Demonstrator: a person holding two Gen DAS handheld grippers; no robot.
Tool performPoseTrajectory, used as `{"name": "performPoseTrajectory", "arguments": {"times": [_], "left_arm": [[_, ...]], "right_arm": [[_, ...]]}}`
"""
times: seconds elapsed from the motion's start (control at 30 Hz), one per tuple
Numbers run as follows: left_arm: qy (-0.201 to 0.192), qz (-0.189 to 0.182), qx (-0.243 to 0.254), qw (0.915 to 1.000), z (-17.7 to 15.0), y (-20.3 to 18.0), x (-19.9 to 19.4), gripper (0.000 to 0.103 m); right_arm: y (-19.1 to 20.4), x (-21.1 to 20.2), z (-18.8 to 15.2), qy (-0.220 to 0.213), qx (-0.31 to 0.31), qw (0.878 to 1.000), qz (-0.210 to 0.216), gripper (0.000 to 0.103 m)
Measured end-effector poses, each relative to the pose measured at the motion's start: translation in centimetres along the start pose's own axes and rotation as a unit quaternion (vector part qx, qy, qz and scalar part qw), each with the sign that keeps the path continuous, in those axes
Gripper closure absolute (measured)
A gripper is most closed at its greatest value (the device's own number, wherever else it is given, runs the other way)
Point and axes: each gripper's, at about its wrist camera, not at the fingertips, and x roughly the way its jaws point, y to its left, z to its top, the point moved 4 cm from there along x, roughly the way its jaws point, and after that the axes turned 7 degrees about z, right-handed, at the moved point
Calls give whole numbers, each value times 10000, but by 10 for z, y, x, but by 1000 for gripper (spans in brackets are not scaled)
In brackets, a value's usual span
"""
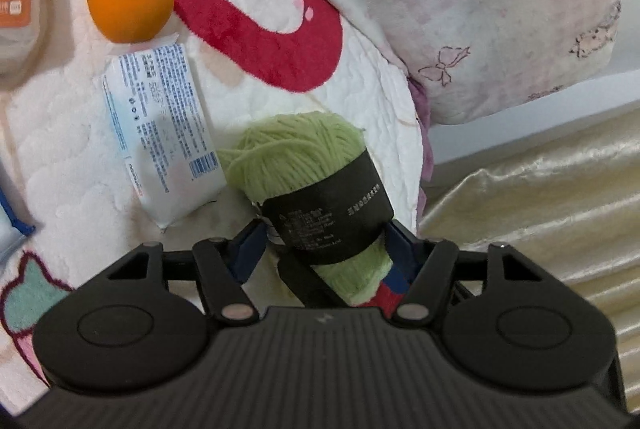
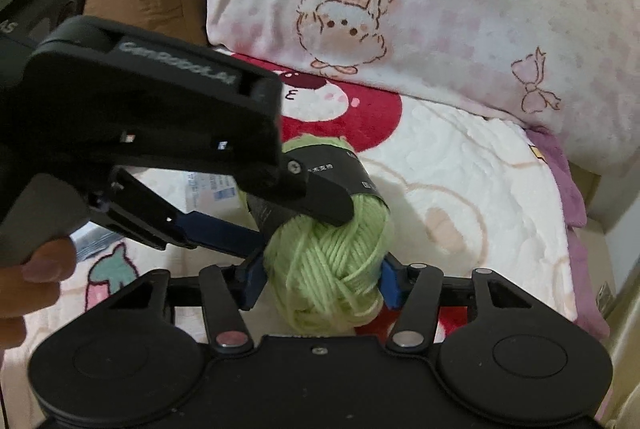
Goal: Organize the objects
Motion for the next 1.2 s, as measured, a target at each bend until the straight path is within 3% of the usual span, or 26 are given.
{"name": "performPoseTrajectory", "arguments": {"times": [0.1, 0.33, 0.6, 0.7, 0.8, 0.9, 1.07, 1.2], "left_arm": [[-35, 61, 407, 9991, -3, -4, -6, 49], [123, 144, 735, 9971, -22, 0, -27, 50], [358, 494, 1044, 9927, -43, 3, -53, 50], [238, 792, 1281, 9883, -55, 4, -71, 50], [121, 823, 1341, 9875, -66, 13, -89, 50], [260, 815, 1100, 9902, -67, 33, -92, 52], [386, 781, 991, 9913, -73, 49, -87, 53], [201, 823, 1224, 9889, -79, 47, -89, 55]], "right_arm": [[4, -5, -4, -117, 132, 9998, 92, 43], [21, -23, -17, -14, 302, 9987, 416, 43], [55, -44, -32, 306, 533, 9957, 693, 42], [72, -53, -36, 363, 622, 9939, 833, 42], [99, -61, -43, 382, 331, 9946, 908, 39], [114, -64, -51, 352, 186, 9958, 821, 35], [113, -64, -52, 86, -18, 9991, 404, 22], [106, -51, -53, 142, 28, 9979, 634, 18]]}}
